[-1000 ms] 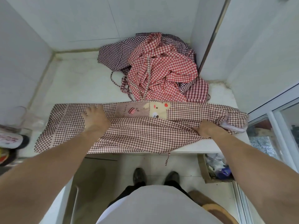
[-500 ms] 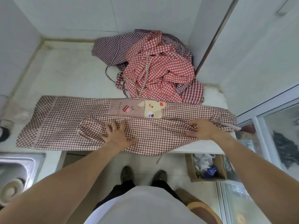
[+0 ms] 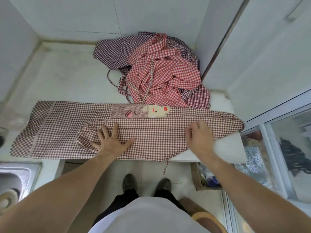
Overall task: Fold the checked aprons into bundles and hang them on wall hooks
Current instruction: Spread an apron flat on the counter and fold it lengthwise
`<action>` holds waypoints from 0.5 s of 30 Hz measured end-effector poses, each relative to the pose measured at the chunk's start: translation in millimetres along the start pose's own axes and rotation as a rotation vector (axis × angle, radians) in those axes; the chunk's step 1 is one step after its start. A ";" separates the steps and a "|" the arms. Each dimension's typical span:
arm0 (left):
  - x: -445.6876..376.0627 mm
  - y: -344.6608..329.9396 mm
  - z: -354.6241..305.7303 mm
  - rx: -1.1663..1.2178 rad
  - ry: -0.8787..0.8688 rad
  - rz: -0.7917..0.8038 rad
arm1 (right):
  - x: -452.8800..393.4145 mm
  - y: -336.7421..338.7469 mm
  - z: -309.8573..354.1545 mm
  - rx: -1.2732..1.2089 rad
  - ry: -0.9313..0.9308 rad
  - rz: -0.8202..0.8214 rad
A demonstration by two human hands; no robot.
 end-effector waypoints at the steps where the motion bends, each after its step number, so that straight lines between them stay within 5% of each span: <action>1: -1.9 0.5 -0.1 0.003 0.003 -0.001 | 13.7 -12.4 5.0 -0.032 -0.024 0.040; 9: -20.5 7.4 12.1 0.038 0.033 -0.044 | 13.3 -32.7 -40.5 0.043 -0.234 0.380; 15: -29.3 9.9 19.2 0.047 0.034 -0.038 | -26.6 -4.1 -87.8 0.150 -0.296 0.455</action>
Point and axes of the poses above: each hand's wrist, its own x-axis away from the middle knuckle, its own y-axis out of the back of the hand, z = x × y, the point moved 4 cm from there along -x, towards the middle knuckle, and after that the axes turned 15 degrees about -x, right-handed, at the moved point
